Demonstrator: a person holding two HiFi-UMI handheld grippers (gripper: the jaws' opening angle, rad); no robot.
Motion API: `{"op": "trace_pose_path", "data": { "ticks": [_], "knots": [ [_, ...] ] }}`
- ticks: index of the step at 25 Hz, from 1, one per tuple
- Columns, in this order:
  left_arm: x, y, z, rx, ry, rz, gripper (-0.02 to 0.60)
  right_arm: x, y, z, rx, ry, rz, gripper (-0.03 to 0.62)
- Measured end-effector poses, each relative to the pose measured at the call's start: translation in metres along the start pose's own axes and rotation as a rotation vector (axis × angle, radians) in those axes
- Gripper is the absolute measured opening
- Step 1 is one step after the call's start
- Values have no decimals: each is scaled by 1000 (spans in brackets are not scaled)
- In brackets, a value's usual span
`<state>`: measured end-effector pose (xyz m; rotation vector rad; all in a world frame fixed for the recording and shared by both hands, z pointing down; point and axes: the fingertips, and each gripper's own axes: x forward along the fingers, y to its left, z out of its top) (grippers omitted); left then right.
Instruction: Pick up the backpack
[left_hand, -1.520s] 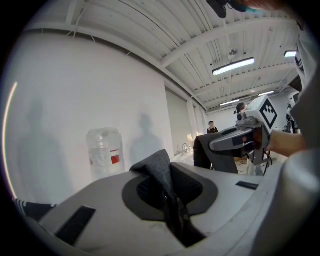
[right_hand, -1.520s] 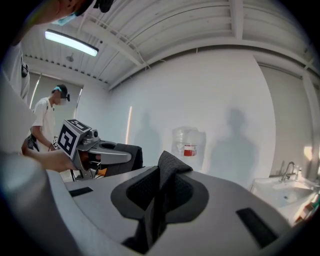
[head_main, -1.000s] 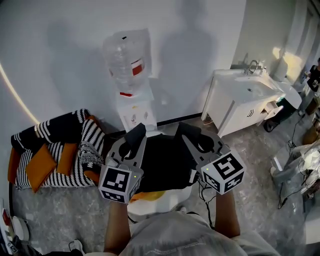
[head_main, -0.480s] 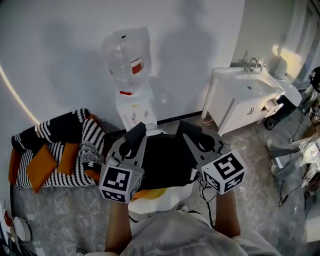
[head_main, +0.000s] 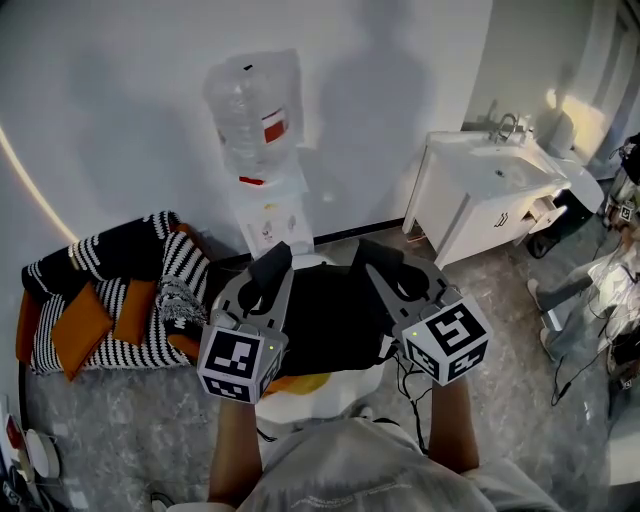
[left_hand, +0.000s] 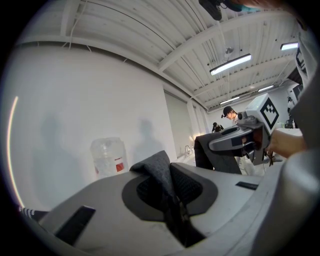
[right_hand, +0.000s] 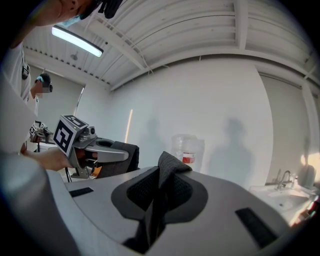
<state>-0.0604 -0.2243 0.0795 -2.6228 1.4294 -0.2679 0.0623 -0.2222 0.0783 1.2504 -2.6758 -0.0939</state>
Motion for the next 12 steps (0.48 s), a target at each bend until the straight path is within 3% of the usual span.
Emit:
{"op": "trace_pose_path", "data": {
  "ticks": [12],
  "knots": [
    [4, -7, -2, -28, 14, 4, 48, -8, -5, -7, 5, 15, 21, 32]
  ]
}}
